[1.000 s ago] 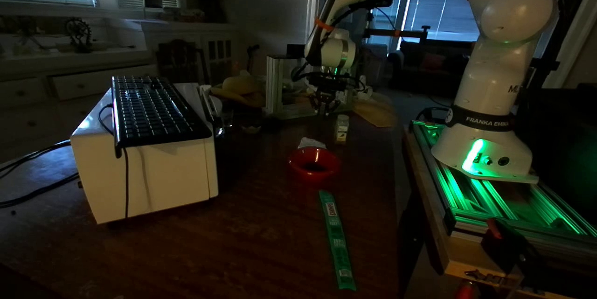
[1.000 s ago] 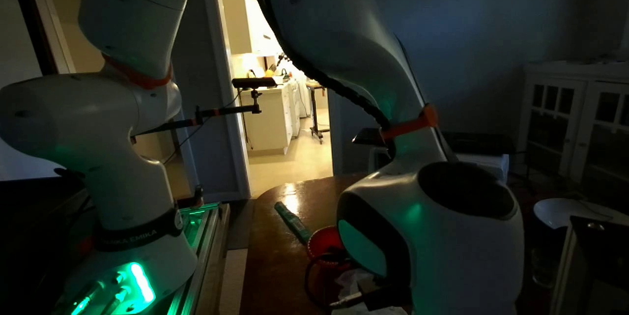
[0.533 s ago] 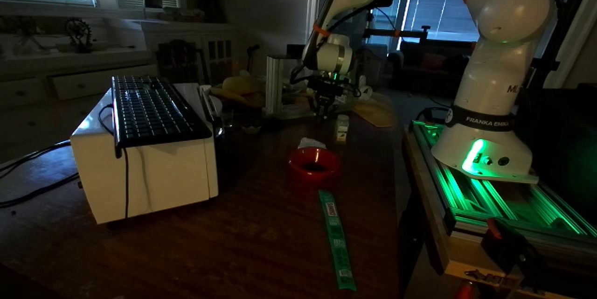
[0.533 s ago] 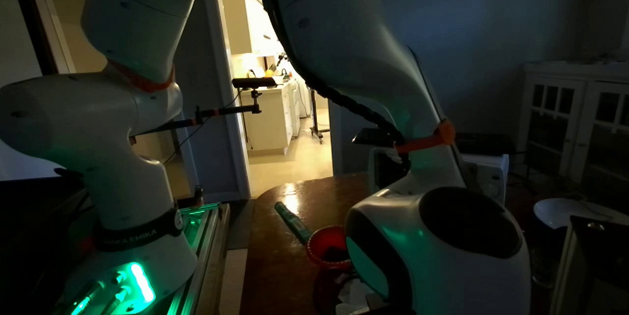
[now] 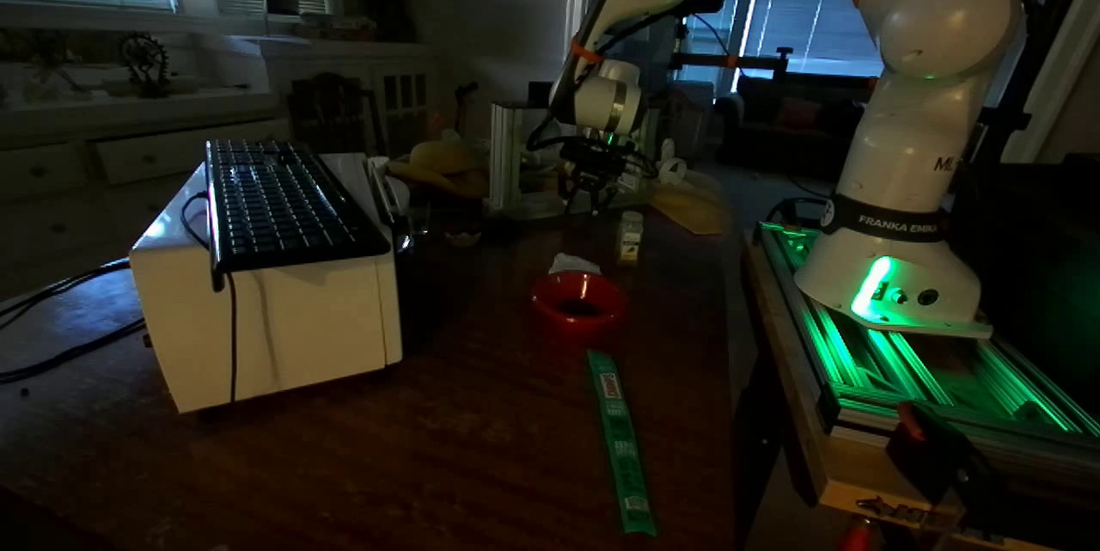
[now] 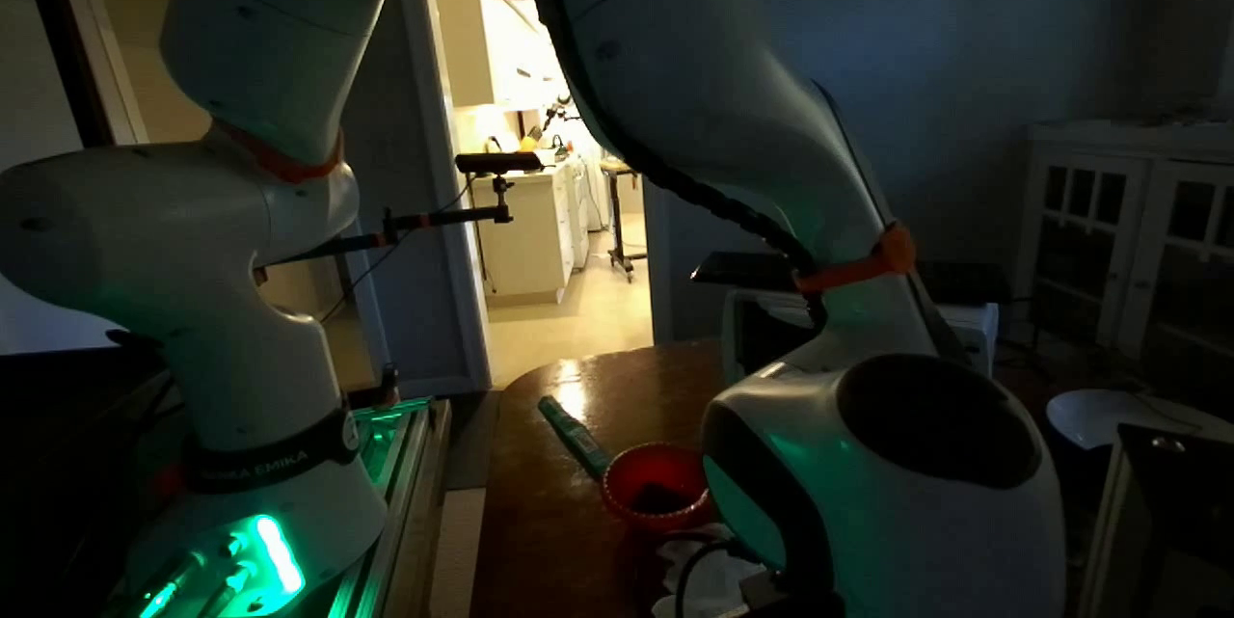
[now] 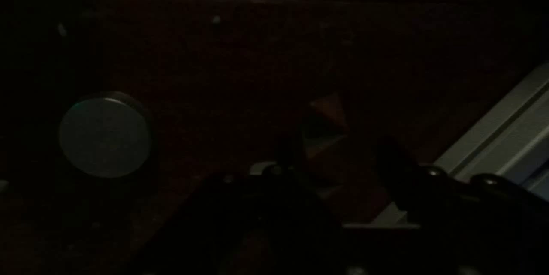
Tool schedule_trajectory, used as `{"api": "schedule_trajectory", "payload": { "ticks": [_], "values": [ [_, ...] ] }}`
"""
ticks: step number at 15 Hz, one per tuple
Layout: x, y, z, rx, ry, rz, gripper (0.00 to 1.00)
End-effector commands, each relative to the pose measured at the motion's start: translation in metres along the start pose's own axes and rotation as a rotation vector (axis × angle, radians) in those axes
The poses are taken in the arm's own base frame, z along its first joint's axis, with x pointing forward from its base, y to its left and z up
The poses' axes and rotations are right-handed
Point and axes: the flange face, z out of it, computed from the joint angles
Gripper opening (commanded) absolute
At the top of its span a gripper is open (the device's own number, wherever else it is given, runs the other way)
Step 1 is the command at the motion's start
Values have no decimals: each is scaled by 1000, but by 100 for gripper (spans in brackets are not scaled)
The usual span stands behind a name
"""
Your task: Move the brown object to the right.
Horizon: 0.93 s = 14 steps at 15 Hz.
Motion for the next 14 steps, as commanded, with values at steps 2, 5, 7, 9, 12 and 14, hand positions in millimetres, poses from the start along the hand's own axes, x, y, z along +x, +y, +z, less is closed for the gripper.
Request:
{"api": "schedule_trajectory", "payload": {
  "ticks": [2,5,7,9,12,14],
  "values": [
    [-19,-13,-36,25,13,-174,95],
    [-41,-12,-58,22,-7,-350,100],
    [-55,-10,-65,20,4,-462,100],
    [-68,-6,-72,13,18,-548,100],
    [-91,-10,-95,14,47,-710,100],
    [-105,-17,-119,8,60,-820,100]
  ]
}}
